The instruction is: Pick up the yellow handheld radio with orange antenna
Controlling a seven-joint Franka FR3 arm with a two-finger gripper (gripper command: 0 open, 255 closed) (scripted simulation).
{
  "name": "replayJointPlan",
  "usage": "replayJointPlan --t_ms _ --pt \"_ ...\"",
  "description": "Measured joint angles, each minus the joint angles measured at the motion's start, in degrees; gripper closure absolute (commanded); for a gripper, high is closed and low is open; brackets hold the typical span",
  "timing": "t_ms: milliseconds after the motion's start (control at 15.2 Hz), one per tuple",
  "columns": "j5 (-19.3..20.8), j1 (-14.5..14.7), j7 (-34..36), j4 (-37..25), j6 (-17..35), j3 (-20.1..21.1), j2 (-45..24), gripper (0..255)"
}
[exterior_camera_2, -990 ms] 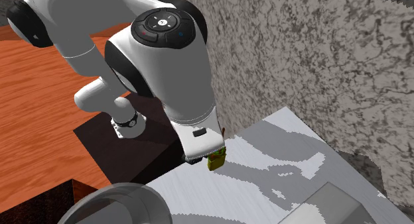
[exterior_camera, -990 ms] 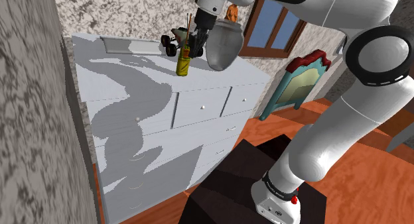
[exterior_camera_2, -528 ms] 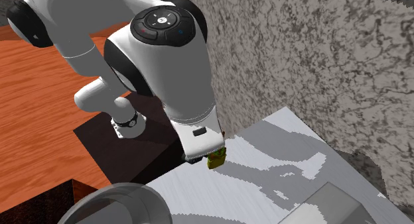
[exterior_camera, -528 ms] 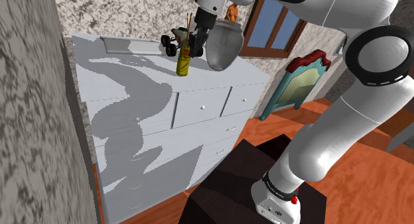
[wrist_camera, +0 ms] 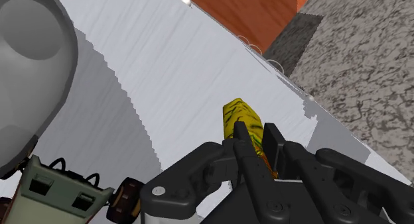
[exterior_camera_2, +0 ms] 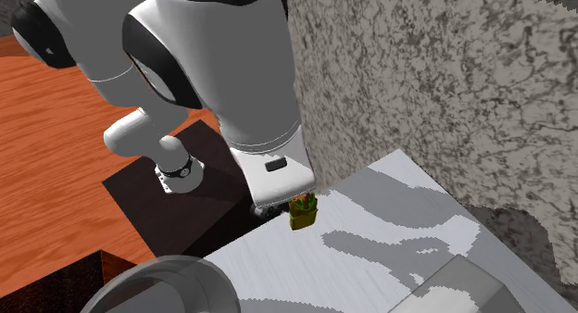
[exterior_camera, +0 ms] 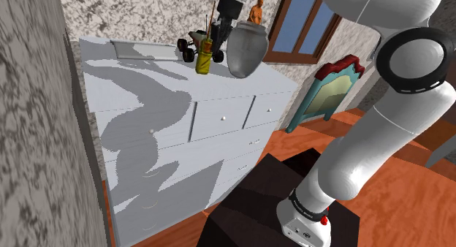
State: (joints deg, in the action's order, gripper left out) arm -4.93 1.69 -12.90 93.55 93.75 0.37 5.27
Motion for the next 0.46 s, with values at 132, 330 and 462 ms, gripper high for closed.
replayJointPlan --t_ms 132,330,462 --pt "0.0 0.0 0.2 -2.1 -1.5 0.1 -0.6 255" --pt "0.0 0.0 0.4 -6.0 -4.3 0.0 -1.6 255" --pt "0.0 0.0 0.5 -7.6 -5.6 0.0 -2.0 255"
